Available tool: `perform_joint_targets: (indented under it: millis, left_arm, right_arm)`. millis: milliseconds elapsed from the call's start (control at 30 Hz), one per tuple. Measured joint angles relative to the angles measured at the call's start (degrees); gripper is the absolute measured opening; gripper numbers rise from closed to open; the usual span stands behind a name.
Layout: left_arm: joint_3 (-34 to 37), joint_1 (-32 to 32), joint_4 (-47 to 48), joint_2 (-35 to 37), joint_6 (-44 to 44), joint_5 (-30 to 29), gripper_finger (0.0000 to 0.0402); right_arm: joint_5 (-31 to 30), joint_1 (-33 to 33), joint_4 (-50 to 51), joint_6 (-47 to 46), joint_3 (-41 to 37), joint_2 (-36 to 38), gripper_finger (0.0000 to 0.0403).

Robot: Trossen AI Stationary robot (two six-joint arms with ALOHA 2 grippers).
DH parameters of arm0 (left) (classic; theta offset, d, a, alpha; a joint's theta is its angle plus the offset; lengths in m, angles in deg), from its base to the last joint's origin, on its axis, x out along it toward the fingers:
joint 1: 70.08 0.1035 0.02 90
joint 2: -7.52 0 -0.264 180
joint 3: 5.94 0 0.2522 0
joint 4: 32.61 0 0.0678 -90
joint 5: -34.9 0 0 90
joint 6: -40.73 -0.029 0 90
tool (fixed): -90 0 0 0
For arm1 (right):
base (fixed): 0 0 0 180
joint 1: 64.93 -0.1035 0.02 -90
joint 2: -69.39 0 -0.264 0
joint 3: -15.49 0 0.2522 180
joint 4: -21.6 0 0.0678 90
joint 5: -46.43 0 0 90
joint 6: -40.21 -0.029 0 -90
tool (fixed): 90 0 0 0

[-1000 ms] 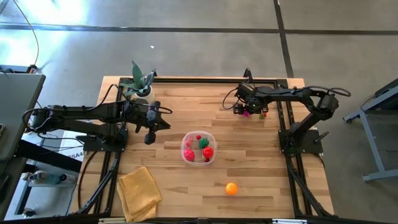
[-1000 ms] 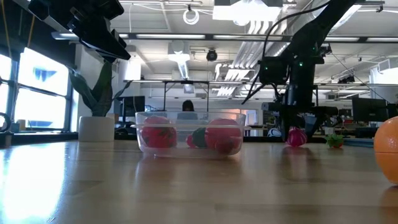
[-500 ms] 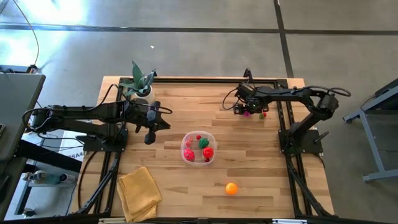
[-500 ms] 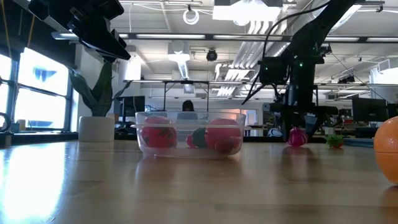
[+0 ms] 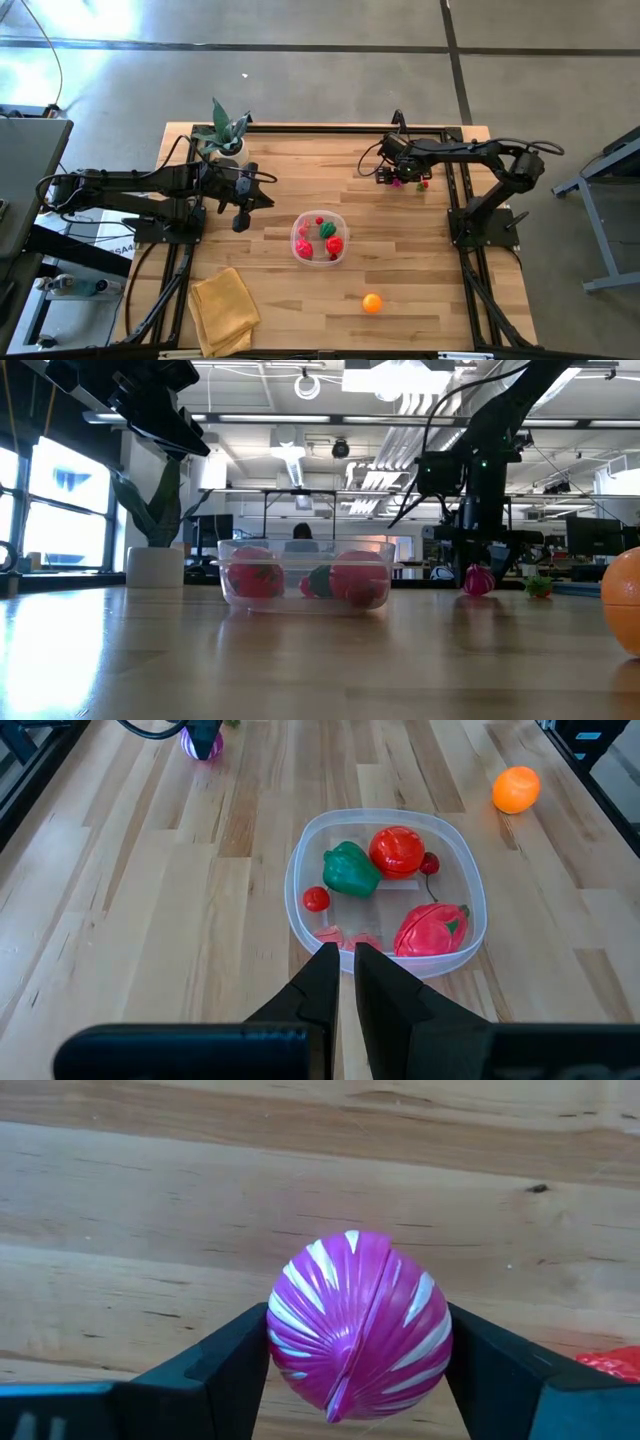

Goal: Pick and placing Produce into tupperware
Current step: Put the purple onion into the transparent container

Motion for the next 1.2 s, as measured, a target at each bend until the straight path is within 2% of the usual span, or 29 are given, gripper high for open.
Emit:
perform_joint_targets:
  millis: [300, 467, 667, 833, 967, 1200]
  left_arm:
    - [0.0, 0.0, 0.0, 0.0, 0.0, 0.0, 0.0026]
    - [0.0, 0.0, 0.0, 0.0, 0.0, 0.0, 0.0026]
    - [0.0, 0.0, 0.0, 0.0, 0.0, 0.0, 0.0026]
    - [0.0, 0.0, 0.0, 0.0, 0.0, 0.0, 0.0026]
    - [0.0, 0.0, 0.0, 0.0, 0.0, 0.0, 0.0026]
    - [0.0, 0.0, 0.0, 0.0, 0.0, 0.0, 0.0026]
  right_arm:
    - [-0.2, 0.0, 0.0, 1.1, 0.0, 0.0, 0.0248]
    - [-0.1, -0.1, 0.2, 4.7, 1.1, 1.2, 0.0247]
    - [4.0, -2.7, 0.3, 10.2, 4.2, 6.3, 0.0247]
    - [9.0, -9.1, 0.0, 11.4, 7.1, 12.7, 0.0247]
    - [10.1, -16.0, -1.6, 11.3, 9.5, 16.7, 0.0247]
    - [8.6, -28.3, -8.9, 14.2, 14.0, 15.8, 0.0247]
